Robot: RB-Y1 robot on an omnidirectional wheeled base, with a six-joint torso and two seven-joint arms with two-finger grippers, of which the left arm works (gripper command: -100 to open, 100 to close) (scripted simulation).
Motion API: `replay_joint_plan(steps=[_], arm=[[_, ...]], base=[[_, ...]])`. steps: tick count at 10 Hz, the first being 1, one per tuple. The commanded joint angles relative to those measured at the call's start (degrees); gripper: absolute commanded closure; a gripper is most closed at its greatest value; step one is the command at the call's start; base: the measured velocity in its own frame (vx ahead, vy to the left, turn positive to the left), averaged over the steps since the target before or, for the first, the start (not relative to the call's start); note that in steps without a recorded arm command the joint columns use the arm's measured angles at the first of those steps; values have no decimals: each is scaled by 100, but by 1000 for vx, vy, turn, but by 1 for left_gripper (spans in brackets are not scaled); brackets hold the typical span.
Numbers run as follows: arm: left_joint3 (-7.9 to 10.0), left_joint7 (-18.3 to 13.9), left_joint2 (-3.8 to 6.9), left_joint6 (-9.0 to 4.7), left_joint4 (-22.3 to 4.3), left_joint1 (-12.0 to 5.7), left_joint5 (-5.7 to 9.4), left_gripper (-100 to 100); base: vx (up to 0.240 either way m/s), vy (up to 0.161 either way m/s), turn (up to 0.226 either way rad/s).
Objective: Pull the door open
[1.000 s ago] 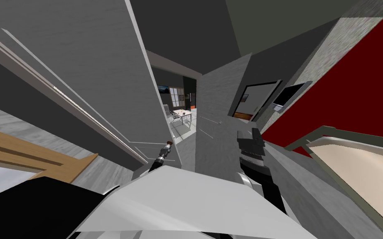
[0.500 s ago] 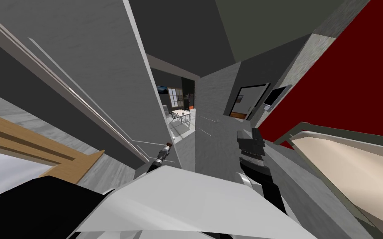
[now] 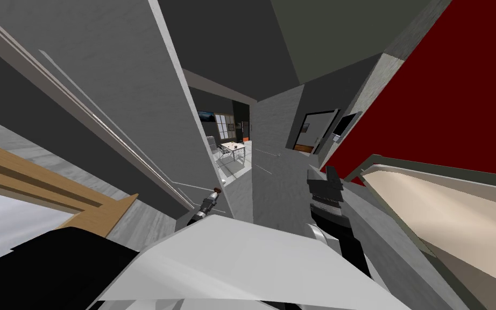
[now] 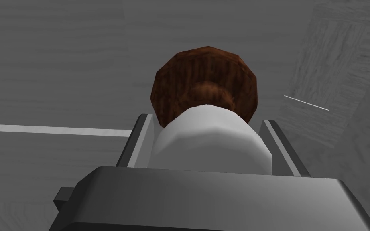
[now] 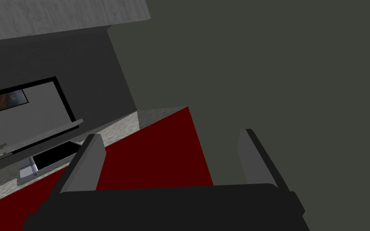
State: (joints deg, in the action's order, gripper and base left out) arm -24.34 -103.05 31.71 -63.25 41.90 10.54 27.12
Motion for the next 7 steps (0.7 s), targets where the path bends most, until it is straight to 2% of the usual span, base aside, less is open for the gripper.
replay_joint_plan(steps=[1,2,4,5,6,7], arm=[[-43,-109,49,-200,-108,39,-58,100],[-70,-161,81,-287,-135,78,-92,100],[-155,-323,178,-555,-216,200,-194,100],[-136,-289,123,-516,-292,103,-172,100],[-221,-334,128,-753,-423,168,-241,100],[-242,-343,131,-816,-458,184,-258,100]], base=[[-102,14,-57],[-100,22,-55],[-143,55,-92],[-72,31,-21],[-6,-14,-8],[4,-17,5]])
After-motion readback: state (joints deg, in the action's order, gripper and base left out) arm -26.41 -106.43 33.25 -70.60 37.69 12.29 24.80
